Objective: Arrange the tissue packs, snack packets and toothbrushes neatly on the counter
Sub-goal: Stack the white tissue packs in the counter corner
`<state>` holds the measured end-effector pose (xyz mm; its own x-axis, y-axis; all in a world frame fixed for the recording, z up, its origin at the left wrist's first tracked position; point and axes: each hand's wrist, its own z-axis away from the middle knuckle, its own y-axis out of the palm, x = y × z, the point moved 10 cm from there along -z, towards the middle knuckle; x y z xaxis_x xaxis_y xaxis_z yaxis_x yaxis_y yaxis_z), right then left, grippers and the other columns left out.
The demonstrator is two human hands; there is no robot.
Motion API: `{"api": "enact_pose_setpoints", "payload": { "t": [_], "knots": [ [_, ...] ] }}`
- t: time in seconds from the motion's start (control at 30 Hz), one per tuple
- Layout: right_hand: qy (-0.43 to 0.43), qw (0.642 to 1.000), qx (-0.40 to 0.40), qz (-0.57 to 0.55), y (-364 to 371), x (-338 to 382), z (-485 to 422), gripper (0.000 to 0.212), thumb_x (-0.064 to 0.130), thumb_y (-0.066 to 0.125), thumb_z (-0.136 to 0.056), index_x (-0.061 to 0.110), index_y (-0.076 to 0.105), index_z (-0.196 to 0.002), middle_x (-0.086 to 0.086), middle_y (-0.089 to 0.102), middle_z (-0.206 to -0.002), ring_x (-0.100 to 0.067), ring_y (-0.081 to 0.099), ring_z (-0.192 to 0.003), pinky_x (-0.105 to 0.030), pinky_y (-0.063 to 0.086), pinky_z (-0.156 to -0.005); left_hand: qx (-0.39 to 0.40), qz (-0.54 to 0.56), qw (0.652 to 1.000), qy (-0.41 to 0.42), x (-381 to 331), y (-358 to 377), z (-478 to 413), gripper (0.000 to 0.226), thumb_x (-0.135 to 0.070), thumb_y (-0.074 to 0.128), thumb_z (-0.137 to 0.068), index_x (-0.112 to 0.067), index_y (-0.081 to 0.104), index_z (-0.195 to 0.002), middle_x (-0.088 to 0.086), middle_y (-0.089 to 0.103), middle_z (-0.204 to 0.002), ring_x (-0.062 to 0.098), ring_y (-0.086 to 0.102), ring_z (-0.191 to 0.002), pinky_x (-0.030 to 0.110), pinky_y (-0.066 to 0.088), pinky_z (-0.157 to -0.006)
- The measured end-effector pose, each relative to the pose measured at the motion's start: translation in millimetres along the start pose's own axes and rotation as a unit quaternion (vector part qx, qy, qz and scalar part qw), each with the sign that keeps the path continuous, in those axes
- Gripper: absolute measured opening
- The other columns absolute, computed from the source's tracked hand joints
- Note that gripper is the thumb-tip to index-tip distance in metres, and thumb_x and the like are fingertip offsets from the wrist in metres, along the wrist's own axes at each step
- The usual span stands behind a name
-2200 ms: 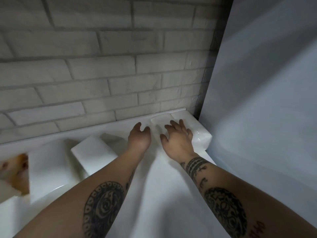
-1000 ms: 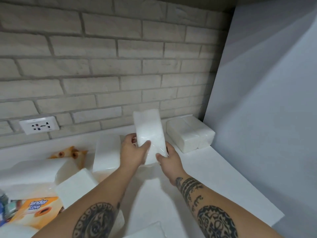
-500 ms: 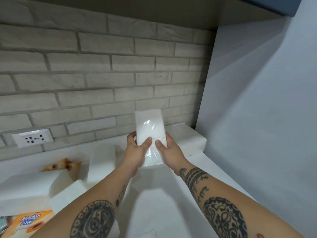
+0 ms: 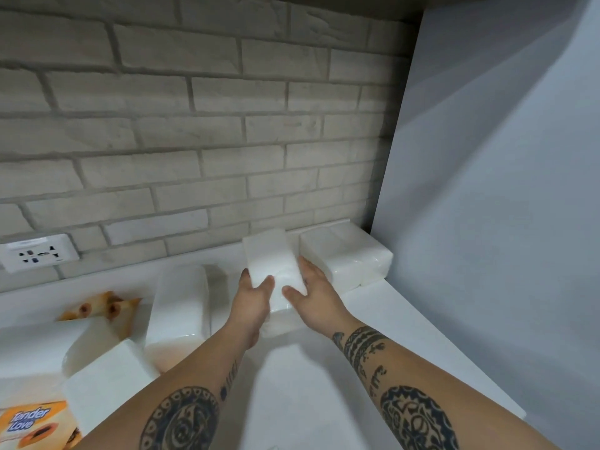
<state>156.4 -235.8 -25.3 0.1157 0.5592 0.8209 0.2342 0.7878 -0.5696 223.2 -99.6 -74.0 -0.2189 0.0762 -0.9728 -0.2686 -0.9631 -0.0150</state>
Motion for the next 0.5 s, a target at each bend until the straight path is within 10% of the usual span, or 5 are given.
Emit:
{"api": "enact_pose_setpoints", "payload": {
  "t": [0.2, 0.37, 0.5],
  "knots": [
    [-0.032, 0.985, 0.112, 0.129, 25.3, -35.7, -1.7, 0.084, 0.056, 0.062, -0.093, 0.031, 0.021, -0.162, 0.02, -0.006, -0.169, -0.002, 0.003, -0.154, -0.027, 0.019, -0.122, -0.013, -0.023, 0.997, -0.068, 62.7, 14.7, -53.2, 0.097, -0.07, 0.055, -0.067, -0.038, 0.028, -0.154, 0.001, 0.052, -0.153, 0.029, 0.058, -0.131, 0.053, 0.051, -0.105],
    [-0.009, 0.98, 0.14, 0.138, 17.2, -66.5, -14.7, 0.078, 0.043, 0.065, -0.097, 0.031, 0.023, -0.162, 0.017, -0.004, -0.17, -0.004, 0.016, -0.154, -0.024, 0.021, -0.12, 0.003, -0.062, 0.994, -0.091, 59.6, 37.1, -45.8, 0.075, -0.053, 0.053, -0.091, -0.027, 0.028, -0.156, 0.009, 0.063, -0.133, 0.023, 0.064, -0.091, 0.03, 0.048, -0.065],
    [-0.004, 0.977, 0.152, 0.15, 16.1, -83.2, -26.0, 0.074, 0.038, 0.063, -0.099, 0.03, 0.024, -0.162, 0.015, -0.002, -0.17, -0.007, 0.023, -0.152, -0.025, 0.023, -0.12, 0.003, -0.067, 0.994, -0.091, 63.7, 45.7, -55.2, 0.064, -0.049, 0.056, -0.095, -0.028, 0.035, -0.153, -0.001, 0.065, -0.127, 0.021, 0.067, -0.101, 0.039, 0.058, -0.087]
  ]
}}
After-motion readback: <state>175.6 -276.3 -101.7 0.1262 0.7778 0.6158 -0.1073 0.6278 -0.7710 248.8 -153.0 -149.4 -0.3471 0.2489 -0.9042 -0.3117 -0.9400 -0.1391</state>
